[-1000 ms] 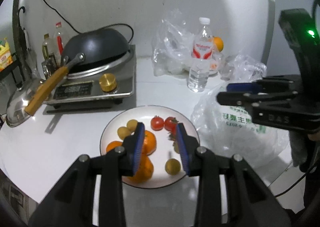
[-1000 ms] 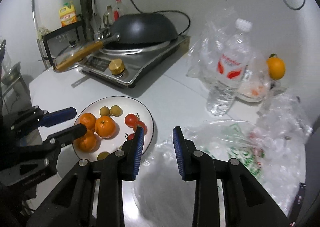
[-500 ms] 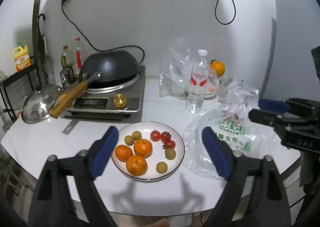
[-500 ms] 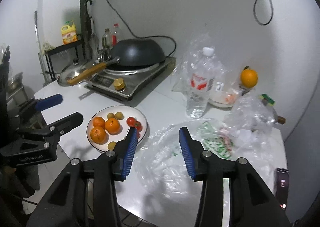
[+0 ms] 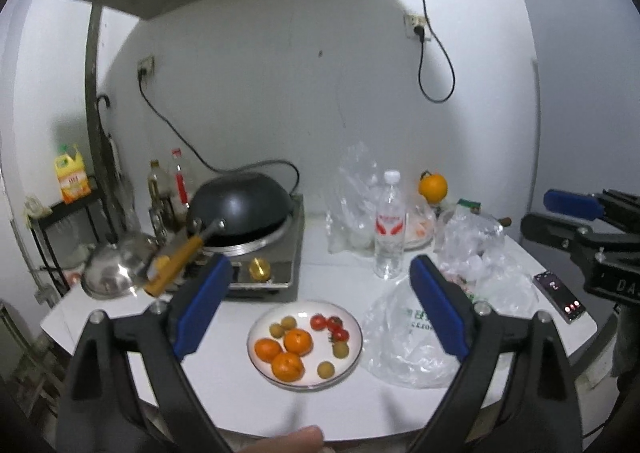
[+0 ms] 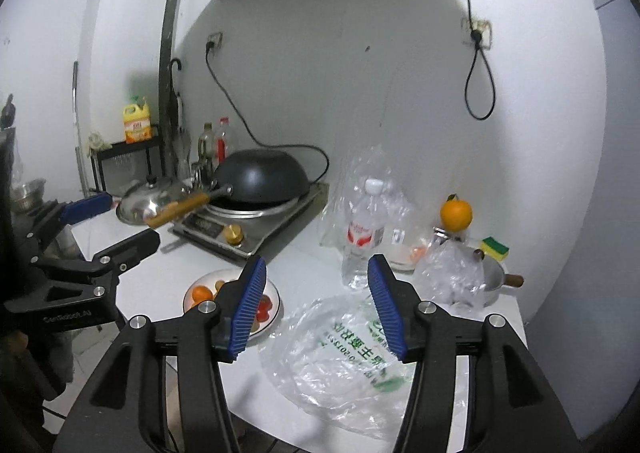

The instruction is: Organize fruits

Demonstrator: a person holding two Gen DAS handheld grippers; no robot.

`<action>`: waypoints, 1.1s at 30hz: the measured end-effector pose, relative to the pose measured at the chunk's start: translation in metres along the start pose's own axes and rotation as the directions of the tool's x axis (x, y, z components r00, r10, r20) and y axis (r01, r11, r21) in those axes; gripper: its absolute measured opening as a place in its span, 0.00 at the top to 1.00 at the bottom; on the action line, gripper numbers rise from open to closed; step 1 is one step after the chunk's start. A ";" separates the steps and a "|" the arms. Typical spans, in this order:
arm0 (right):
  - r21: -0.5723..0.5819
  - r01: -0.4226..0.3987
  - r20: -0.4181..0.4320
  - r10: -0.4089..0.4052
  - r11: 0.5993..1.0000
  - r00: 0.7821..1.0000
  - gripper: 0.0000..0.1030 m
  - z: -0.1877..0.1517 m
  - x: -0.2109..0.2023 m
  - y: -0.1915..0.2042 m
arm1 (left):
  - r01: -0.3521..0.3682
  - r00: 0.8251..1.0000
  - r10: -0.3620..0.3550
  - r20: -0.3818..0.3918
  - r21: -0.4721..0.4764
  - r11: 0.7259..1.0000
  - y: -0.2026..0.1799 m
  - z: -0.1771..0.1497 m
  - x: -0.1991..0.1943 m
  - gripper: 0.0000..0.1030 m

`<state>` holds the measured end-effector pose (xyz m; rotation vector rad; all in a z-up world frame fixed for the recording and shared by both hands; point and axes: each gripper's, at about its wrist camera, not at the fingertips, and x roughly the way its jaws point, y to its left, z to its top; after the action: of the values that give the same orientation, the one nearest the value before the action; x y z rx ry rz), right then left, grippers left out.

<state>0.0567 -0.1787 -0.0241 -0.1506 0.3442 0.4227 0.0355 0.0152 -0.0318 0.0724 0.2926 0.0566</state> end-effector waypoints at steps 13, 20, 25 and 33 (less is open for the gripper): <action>0.008 -0.006 0.119 0.005 1.000 0.993 0.37 0.023 -0.043 -0.010 | -0.019 0.993 0.017 0.120 0.019 1.000 -0.025 0.038 -0.039 0.11; 0.027 0.004 0.147 -0.008 1.000 0.989 0.33 0.024 -0.054 -0.027 | -0.025 0.985 0.028 0.173 -0.022 0.999 -0.034 0.045 -0.046 0.11; 0.022 0.004 0.149 -0.007 1.000 0.989 0.33 0.022 -0.051 -0.033 | -0.026 0.985 0.033 0.172 -0.046 0.999 -0.040 0.043 -0.044 0.10; 0.012 -0.003 0.164 0.001 1.000 0.986 0.33 0.024 -0.052 -0.037 | -0.036 0.984 0.042 0.175 -0.038 0.999 -0.049 0.045 -0.040 0.09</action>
<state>0.0348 -0.2266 0.0199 -0.1025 0.1848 0.4321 0.0129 -0.0389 0.0182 0.0483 0.1138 0.0934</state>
